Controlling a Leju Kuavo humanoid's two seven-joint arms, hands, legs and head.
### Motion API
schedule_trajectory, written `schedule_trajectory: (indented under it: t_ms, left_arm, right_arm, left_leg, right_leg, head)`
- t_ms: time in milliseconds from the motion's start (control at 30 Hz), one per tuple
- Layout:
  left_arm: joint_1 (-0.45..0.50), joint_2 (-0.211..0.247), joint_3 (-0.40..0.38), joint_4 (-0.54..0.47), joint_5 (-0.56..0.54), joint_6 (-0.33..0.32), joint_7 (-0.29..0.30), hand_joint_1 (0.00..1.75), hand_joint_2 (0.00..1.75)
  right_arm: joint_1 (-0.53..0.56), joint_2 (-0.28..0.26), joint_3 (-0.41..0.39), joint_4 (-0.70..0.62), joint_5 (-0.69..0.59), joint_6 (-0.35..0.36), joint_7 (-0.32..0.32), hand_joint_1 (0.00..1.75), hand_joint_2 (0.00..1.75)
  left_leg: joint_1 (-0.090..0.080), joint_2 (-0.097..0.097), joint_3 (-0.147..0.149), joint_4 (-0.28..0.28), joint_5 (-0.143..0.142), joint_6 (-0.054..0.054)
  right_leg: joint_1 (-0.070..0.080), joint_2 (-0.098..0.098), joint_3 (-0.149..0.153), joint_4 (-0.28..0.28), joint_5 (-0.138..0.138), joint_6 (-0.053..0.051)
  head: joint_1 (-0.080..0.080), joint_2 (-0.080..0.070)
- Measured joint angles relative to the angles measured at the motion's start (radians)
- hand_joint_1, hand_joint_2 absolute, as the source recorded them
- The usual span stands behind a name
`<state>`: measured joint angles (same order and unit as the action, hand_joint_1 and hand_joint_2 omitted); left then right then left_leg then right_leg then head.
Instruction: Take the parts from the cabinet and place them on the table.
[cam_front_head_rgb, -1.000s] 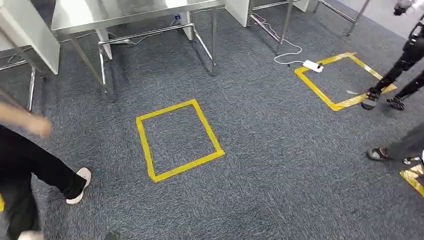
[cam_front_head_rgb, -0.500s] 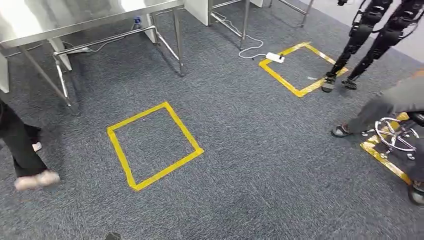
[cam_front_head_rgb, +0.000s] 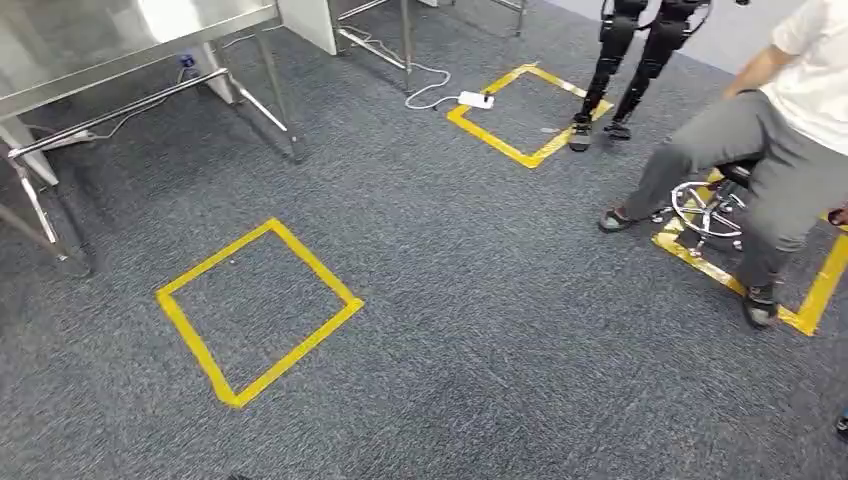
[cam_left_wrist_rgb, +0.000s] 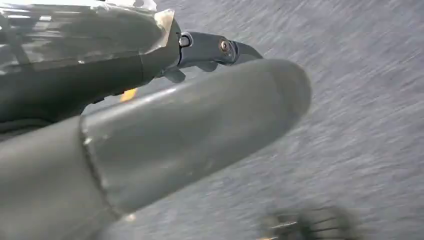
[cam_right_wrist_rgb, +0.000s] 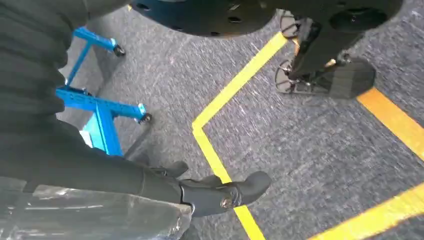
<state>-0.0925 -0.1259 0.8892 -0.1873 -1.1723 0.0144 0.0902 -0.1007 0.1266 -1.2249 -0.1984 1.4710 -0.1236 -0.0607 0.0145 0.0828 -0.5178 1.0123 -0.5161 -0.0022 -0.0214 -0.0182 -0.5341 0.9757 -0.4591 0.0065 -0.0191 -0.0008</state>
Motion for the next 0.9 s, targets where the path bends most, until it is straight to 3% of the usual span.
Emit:
schedule_trajectory:
  t_ms: [33,67,100,133,167,200,233,267,300,333,400,433,467,500,533,600,633,667,700,767,800,833,900]
  left_arm:
    - [0.002,0.000,0.000,0.000,0.000,-0.016,0.030,0.00,0.00]
    - [0.004,0.001,0.000,0.000,-0.001,-0.029,0.057,0.00,0.00]
    - [0.006,0.002,0.000,0.000,-0.002,-0.038,0.078,0.00,0.00]
    - [0.007,0.003,0.000,0.000,-0.006,-0.047,0.098,0.00,0.00]
    - [0.008,0.005,0.000,0.000,-0.013,-0.054,0.120,0.00,0.00]
    - [0.008,0.006,0.000,0.000,-0.014,-0.059,0.144,0.00,0.00]
    - [0.008,0.008,0.000,0.000,-0.022,-0.066,0.173,0.00,0.00]
    - [0.008,0.010,-0.001,0.000,-0.031,-0.070,0.200,0.00,0.00]
    - [0.008,0.012,-0.002,0.000,-0.041,-0.075,0.221,0.00,0.00]
    - [0.010,0.013,-0.003,0.000,-0.047,-0.079,0.241,0.00,0.00]
    - [0.009,0.014,-0.006,0.000,-0.051,-0.085,0.265,0.00,0.00]
    - [0.008,0.014,-0.006,0.000,-0.051,-0.086,0.271,0.00,0.00]
    - [0.008,0.012,-0.006,0.000,-0.052,-0.086,0.280,0.00,0.00]
    - [0.007,0.011,-0.006,0.000,-0.052,-0.087,0.294,0.00,0.00]
    - [0.008,0.011,-0.006,0.000,-0.052,-0.091,0.315,0.00,0.00]
    - [0.010,0.011,-0.005,0.000,-0.052,-0.106,0.352,0.00,0.00]
    - [0.011,0.011,-0.005,0.000,-0.051,-0.109,0.363,0.00,0.00]
    - [0.011,0.010,-0.005,0.000,-0.051,-0.117,0.368,0.00,0.00]
    - [0.010,0.008,-0.004,0.000,-0.052,-0.126,0.372,0.00,0.00]
    - [0.010,0.002,-0.004,0.000,-0.055,-0.137,0.376,0.00,0.00]
    - [0.010,-0.002,-0.003,0.000,-0.055,-0.135,0.376,0.00,0.00]
    - [0.010,-0.001,-0.003,0.000,-0.055,-0.128,0.375,0.00,0.00]
    - [0.010,-0.003,-0.003,0.000,-0.055,-0.117,0.367,0.00,0.00]
  right_arm:
    - [-0.001,0.000,0.004,0.000,0.002,0.001,0.000,0.00,1.75]
    - [-0.002,0.000,0.008,0.000,0.003,0.002,0.000,0.00,1.75]
    - [-0.003,0.000,0.010,0.000,0.003,0.004,-0.001,0.00,1.75]
    - [-0.002,0.000,0.011,0.000,0.003,0.007,0.000,0.00,1.75]
    - [0.000,0.000,0.012,0.000,0.003,0.008,0.000,0.00,1.75]
    - [0.000,0.000,0.016,0.000,0.003,0.010,0.000,0.00,1.75]
    - [0.000,0.000,0.019,0.000,0.003,0.011,0.000,0.00,1.75]
    - [-0.001,0.000,0.022,0.000,0.005,0.014,0.000,0.00,1.75]
    - [-0.002,0.001,0.026,0.000,0.006,0.016,0.002,0.00,1.75]
    - [-0.006,0.002,0.029,0.000,0.007,0.016,0.008,0.00,1.75]
    - [-0.006,0.001,0.034,0.000,0.009,0.017,0.013,0.00,1.75]
    - [-0.002,0.001,0.034,0.000,0.009,0.018,0.017,0.00,1.75]
    - [0.001,0.000,0.034,0.000,0.010,0.017,0.018,0.00,1.75]
    - [0.002,-0.001,0.035,0.000,0.010,0.018,0.019,0.00,1.75]
    - [0.002,-0.001,0.039,-0.001,0.011,0.018,0.024,0.00,1.75]
    - [-0.002,-0.003,0.049,-0.001,0.012,0.018,0.024,0.00,1.75]
    - [-0.002,-0.003,0.052,-0.001,0.012,0.018,0.024,0.00,1.75]
    - [0.000,-0.003,0.053,-0.001,0.012,0.019,0.024,0.00,1.75]
    - [0.003,-0.003,0.054,-0.001,0.012,0.019,0.024,0.00,1.75]
    - [0.005,-0.005,0.059,-0.001,0.012,0.019,0.024,0.00,1.75]
    - [0.004,-0.006,0.059,-0.002,0.011,0.019,0.025,0.00,1.75]
    - [0.002,-0.005,0.059,-0.002,0.010,0.019,0.027,0.00,1.75]
    - [0.000,-0.006,0.060,-0.005,0.005,0.019,0.027,0.00,1.75]
  left_leg:
    - [0.003,-0.046,-0.027,0.062,-0.047,-0.001]
    - [0.004,-0.070,-0.063,0.145,-0.092,-0.003]
    - [0.004,-0.081,-0.104,0.233,-0.129,-0.004]
    - [0.004,-0.084,-0.131,0.286,-0.139,-0.005]
    - [0.004,-0.084,-0.138,0.294,-0.128,-0.004]
    - [0.005,-0.085,-0.127,0.260,-0.096,-0.001]
    - [0.005,-0.089,-0.090,0.177,-0.041,0.002]
    - [0.007,-0.107,-0.049,0.086,0.009,0.005]
    - [0.011,-0.165,-0.020,0.016,0.036,0.010]
    - [0.013,-0.182,-0.011,-0.010,0.027,0.011]
    - [0.006,-0.160,-0.017,-0.004,0.025,0.013]
    - [0.000,-0.147,-0.017,-0.005,0.028,0.019]
    - [0.007,-0.130,-0.013,-0.020,0.037,0.031]
    - [0.006,-0.116,-0.010,-0.027,0.044,0.036]
    - [0.005,-0.103,-0.012,-0.029,0.044,0.045]
    - [0.001,-0.069,-0.014,-0.029,0.044,0.046]
    - [0.000,-0.051,-0.016,-0.028,0.044,0.045]
    - [0.000,-0.035,-0.017,-0.028,0.044,0.045]
    - [0.000,-0.022,-0.017,-0.028,0.044,0.045]
    - [0.002,0.004,-0.013,-0.028,0.042,0.041]
    - [0.000,0.014,-0.009,-0.026,0.040,0.035]
    - [-0.010,0.023,-0.009,-0.023,0.032,0.025]
    - [-0.010,0.045,0.001,-0.024,0.030,0.014]
  right_leg:
    - [0.000,0.008,-0.003,0.002,0.005,-0.009]
    - [0.001,0.020,-0.005,0.002,0.007,-0.012]
    - [0.004,0.034,-0.008,0.002,0.008,-0.013]
    - [0.006,0.046,-0.008,0.003,0.009,-0.015]
    - [0.008,0.059,-0.008,0.004,0.009,-0.015]
    - [0.008,0.072,-0.008,0.005,0.009,-0.015]
    - [0.008,0.090,-0.006,0.007,0.009,-0.015]
    - [0.008,0.105,-0.006,0.010,0.009,-0.014]
    - [0.007,0.115,-0.010,0.012,0.009,-0.014]
    - [0.021,0.126,-0.017,0.021,0.008,-0.008]
    - [0.015,0.146,-0.033,0.017,0.016,0.006]
    - [0.010,0.160,-0.038,0.014,0.021,0.014]
    - [0.017,0.163,-0.048,0.017,0.021,0.023]
    - [0.013,0.103,-0.057,0.041,0.009,0.021]
    - [0.016,0.061,-0.084,0.087,-0.020,0.016]
    - [0.011,0.036,-0.166,0.247,-0.089,0.010]
    - [0.010,0.033,-0.202,0.327,-0.113,0.013]
    - [0.008,0.031,-0.211,0.352,-0.115,0.021]
    - [0.005,0.029,-0.193,0.326,-0.102,0.030]
    - [0.000,0.004,-0.087,0.148,-0.041,0.050]
    - [-0.002,-0.037,-0.031,0.057,-0.020,0.054]
    - [0.006,-0.088,-0.009,0.015,-0.017,0.044]
    - [0.010,-0.057,-0.016,0.017,-0.009,0.028]
  head:
    - [-0.003,0.000]
    - [-0.004,0.000]
    - [-0.003,0.000]
    - [-0.004,0.000]
    - [-0.003,0.000]
    - [-0.005,0.000]
    - [-0.003,0.000]
    - [-0.005,0.000]
    - [-0.004,0.000]
    - [-0.003,0.000]
    - [-0.003,0.000]
    - [-0.003,0.000]
    - [-0.003,0.000]
    - [-0.004,0.000]
    - [0.007,0.000]
    - [0.010,0.000]
    - [0.011,0.000]
    - [0.011,0.000]
    - [0.011,0.000]
    - [0.011,0.000]
    - [0.012,0.000]
    - [0.018,0.000]
    - [0.008,0.000]
